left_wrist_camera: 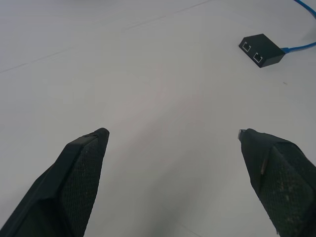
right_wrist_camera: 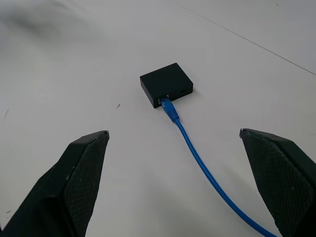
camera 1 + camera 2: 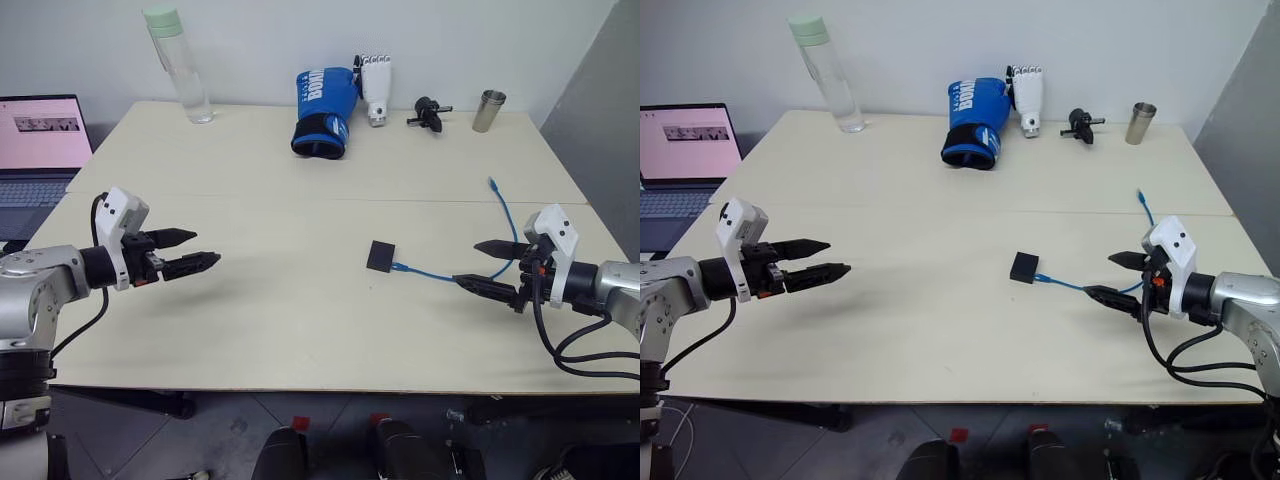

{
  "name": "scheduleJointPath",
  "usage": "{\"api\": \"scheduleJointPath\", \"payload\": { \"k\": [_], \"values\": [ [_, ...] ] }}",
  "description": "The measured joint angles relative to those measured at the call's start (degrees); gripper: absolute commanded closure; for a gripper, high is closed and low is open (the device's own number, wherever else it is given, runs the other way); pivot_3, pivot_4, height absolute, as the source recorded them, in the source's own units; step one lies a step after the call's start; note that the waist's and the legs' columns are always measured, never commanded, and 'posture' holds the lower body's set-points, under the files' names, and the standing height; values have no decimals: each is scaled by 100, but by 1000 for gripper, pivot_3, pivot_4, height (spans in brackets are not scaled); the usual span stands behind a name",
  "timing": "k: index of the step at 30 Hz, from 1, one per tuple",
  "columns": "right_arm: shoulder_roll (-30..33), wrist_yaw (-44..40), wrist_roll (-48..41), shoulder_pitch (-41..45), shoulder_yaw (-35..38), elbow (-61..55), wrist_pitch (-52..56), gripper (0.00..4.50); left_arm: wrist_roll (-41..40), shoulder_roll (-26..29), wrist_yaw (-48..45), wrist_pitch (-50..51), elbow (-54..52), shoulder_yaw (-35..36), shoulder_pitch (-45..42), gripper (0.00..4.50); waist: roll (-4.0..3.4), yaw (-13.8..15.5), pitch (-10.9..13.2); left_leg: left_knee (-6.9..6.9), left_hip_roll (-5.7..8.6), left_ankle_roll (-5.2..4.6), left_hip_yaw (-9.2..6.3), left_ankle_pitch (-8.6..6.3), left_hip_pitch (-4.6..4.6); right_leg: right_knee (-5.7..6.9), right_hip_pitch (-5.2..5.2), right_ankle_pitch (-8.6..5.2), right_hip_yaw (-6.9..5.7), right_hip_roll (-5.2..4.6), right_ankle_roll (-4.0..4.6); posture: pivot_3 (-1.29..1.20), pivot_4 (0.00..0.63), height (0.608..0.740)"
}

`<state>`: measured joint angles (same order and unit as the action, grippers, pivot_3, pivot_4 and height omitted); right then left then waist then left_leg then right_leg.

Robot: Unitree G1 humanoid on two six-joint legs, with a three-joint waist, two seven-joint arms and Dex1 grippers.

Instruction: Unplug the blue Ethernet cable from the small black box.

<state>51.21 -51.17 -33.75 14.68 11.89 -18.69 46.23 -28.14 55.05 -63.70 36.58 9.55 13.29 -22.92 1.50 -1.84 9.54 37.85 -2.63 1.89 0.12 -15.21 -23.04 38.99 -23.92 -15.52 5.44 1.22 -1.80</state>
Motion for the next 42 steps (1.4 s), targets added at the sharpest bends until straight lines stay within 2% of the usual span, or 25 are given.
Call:
{"api": "scheduleJointPath", "payload": {
  "k": [20, 25, 30, 34, 42],
  "values": [
    [7, 24, 53, -61, 0, -1, -56, 0, 27, -6, -87, -94, 53, -15, -141, 18, 0, 0, 0, 1, 0, 0, 0, 0, 0, 2, 0, 0, 0, 0, 1, 0, 150, 740],
    [2, 1, 106, 64, -111, 118, -94, 0, -1, -86, -203, -31, -199, -238, -144, 18, 0, 1, 0, 3, 1, 0, 0, 0, 0, 2, 1, 0, 0, 0, 1, 0, 150, 740],
    [-39, -143, 138, 297, -446, 327, -228, 0, -3, -515, -241, -71, -762, -811, -308, 18, 0, 11, 0, 8, 2, 0, -2, 0, 1, 2, 8, 1, -1, 0, 1, 0, 150, 740],
    [-284, -294, 456, 567, -1042, 742, -571, 0, 145, -888, -350, -424, -1058, -1342, -709, 18, 0, 7, 0, 10, 2, 0, -1, 0, 3, 4, 9, 1, 1, 2, 1, 0, 150, 740],
    [-1093, -433, 1305, 1546, -1880, 2210, -1538, 0, 720, -1168, -713, -1404, -529, -1952, -1110, 18, -1, -14, 0, 8, 0, -1, -1, 0, 6, 7, 6, 2, 3, 8, 3, 0, 150, 740]
  ]
}}
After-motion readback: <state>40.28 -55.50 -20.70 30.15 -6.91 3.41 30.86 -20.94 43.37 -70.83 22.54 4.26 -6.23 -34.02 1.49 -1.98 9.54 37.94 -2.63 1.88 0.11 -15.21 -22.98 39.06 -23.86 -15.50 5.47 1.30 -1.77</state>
